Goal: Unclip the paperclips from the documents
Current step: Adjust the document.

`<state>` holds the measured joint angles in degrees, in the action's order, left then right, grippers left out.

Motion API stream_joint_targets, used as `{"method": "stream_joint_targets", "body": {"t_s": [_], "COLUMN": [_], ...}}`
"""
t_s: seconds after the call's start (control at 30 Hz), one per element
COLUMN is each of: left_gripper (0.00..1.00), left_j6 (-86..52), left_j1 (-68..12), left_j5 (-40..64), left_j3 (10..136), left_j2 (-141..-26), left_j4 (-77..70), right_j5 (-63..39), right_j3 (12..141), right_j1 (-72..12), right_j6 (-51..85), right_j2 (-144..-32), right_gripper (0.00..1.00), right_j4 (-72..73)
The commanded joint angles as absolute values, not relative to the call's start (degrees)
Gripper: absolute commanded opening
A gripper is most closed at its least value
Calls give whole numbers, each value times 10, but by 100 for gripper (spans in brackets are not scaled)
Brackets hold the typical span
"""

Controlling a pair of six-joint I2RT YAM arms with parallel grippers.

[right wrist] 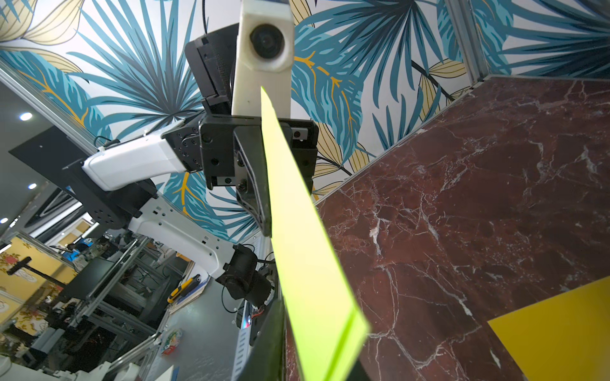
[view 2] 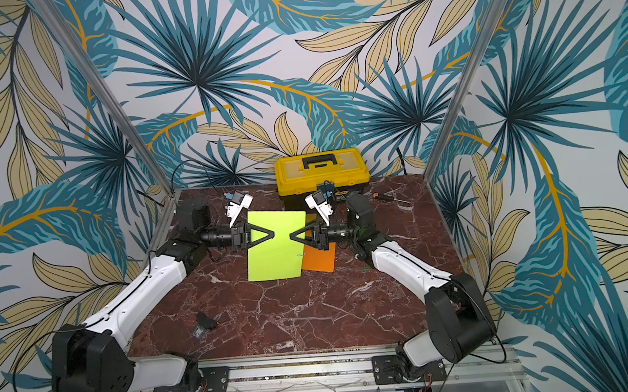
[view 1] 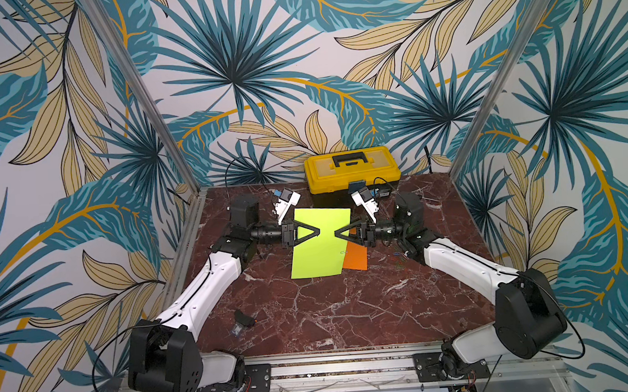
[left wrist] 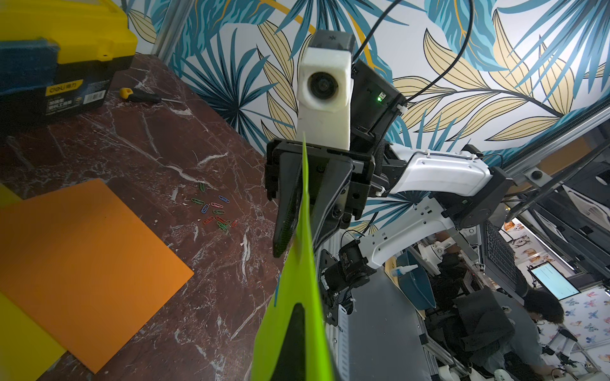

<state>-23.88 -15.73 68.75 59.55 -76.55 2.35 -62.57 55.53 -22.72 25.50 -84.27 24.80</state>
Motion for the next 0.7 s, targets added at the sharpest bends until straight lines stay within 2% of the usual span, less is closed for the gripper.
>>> {"method": "stream_joint_targets", "body": {"t_s": [0.0,0.23,0.43,0.67], "left_gripper": [0,0,19,24], "left_j6": [-233,-237,-243,-247], "left_j1": [-160,-159,-156,-154], "left_j5": [686,681,676,679], "left_j3": [601,598,591,575], "left_j2": [-767,-763,-758,-751], "left_j4": [18,18,18,18], "right_j5": [-637,-630,-618,-609], "right_j3": [554,561,570,584], "right_j1": [-230,-230,-228,-215], "right_j6": [256,258,248,254], "right_j2": [-828,-832,-833,-832], "right_gripper": [15,3,0,0], "right_j4": [250,246,221,217]}}
